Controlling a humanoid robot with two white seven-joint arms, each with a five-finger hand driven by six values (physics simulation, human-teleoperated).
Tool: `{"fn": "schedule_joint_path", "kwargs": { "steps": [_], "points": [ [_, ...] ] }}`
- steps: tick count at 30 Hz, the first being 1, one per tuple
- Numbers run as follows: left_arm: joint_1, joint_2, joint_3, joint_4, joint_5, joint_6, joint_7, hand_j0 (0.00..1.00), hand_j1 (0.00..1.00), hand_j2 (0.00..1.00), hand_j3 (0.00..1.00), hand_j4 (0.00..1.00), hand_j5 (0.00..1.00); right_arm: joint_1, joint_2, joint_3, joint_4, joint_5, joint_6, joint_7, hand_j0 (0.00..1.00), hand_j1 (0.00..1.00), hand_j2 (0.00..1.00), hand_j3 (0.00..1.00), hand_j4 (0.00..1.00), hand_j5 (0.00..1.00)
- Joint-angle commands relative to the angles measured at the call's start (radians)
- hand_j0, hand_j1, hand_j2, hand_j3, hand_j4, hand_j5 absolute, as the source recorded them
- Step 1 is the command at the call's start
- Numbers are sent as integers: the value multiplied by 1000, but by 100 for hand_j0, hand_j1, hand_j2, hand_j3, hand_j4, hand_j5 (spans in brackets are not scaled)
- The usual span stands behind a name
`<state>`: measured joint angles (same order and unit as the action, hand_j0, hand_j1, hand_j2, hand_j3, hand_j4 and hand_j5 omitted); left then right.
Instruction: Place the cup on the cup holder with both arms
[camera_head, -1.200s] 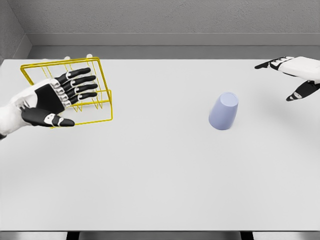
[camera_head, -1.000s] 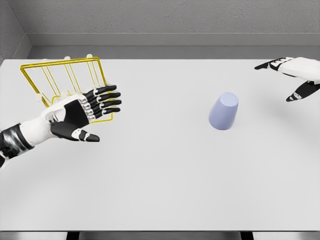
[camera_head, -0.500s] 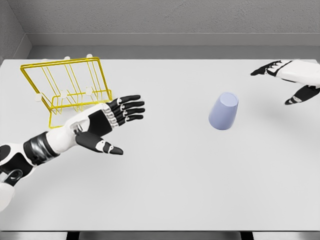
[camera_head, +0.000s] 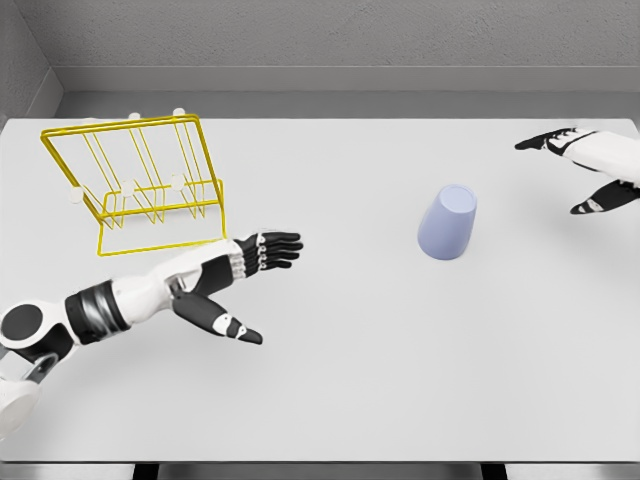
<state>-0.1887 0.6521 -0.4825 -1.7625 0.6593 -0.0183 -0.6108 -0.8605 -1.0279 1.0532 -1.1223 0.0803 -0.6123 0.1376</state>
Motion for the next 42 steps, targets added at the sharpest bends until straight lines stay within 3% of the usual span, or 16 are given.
{"fn": "schedule_joint_path", "kwargs": {
  "steps": [1, 3, 6, 8, 9, 11, 13, 17, 19, 25, 29, 37, 42],
  "points": [
    [-2, -17, 1, -2, -30, -29, 0, 100, 100, 100, 100, 100, 100, 0, 14, 56, 33, -10, 1, -148, 100, 100, 100, 100, 100, 100],
    [0, -17, 1, 1, -32, -40, 0, 100, 100, 100, 100, 100, 100, 0, 23, 73, 36, -16, 1, -161, 100, 100, 100, 100, 100, 100],
    [8, -20, 1, 1, -32, -86, 0, 100, 100, 100, 100, 100, 100, 3, 28, 149, 47, -189, 1, -161, 100, 100, 100, 100, 100, 100],
    [15, -22, 1, 1, -33, -138, 0, 100, 100, 100, 100, 100, 100, 3, 26, 246, 36, -338, 1, -161, 100, 100, 100, 100, 100, 100],
    [14, -23, 1, 3, -33, -137, 0, 100, 100, 100, 100, 100, 100, 3, 25, 272, 35, -363, 1, -161, 100, 100, 100, 100, 100, 100],
    [14, -40, 1, 3, -37, -138, 0, 100, 100, 100, 100, 100, 100, 2, 20, 278, 33, -363, 1, -161, 94, 94, 94, 94, 94, 94],
    [17, -40, 1, 1, -33, -127, 0, 100, 100, 100, 100, 100, 100, -2, 17, 280, 30, -356, 1, -162, 100, 100, 100, 100, 100, 100],
    [17, -39, 2, 6, -35, -126, 0, 100, 100, 100, 100, 100, 100, -2, 23, 284, 29, -364, 1, -171, 100, 100, 100, 100, 100, 100],
    [15, -40, 4, 9, -37, -126, 0, 100, 100, 100, 100, 100, 100, -2, 29, 327, 29, -384, 1, -265, 100, 100, 100, 100, 100, 100],
    [12, -52, 2, 23, -46, -121, 0, 100, 100, 100, 100, 100, 100, -3, 86, 455, 0, -674, 1, -279, 100, 100, 100, 100, 100, 100],
    [9, -71, 4, 44, -58, -121, 0, 100, 100, 100, 100, 100, 100, -6, 100, 493, -48, -735, 1, -279, 100, 100, 100, 100, 100, 100],
    [6, -78, 7, 57, -66, -121, 0, 100, 100, 100, 100, 100, 100, -8, 120, 550, -48, -967, 1, -279, 100, 100, 100, 100, 100, 100],
    [2, -81, 7, 64, -67, -121, 0, 100, 100, 100, 100, 100, 100, -8, 140, 596, -62, -1019, 1, -279, 100, 100, 100, 100, 100, 100]
  ]
}}
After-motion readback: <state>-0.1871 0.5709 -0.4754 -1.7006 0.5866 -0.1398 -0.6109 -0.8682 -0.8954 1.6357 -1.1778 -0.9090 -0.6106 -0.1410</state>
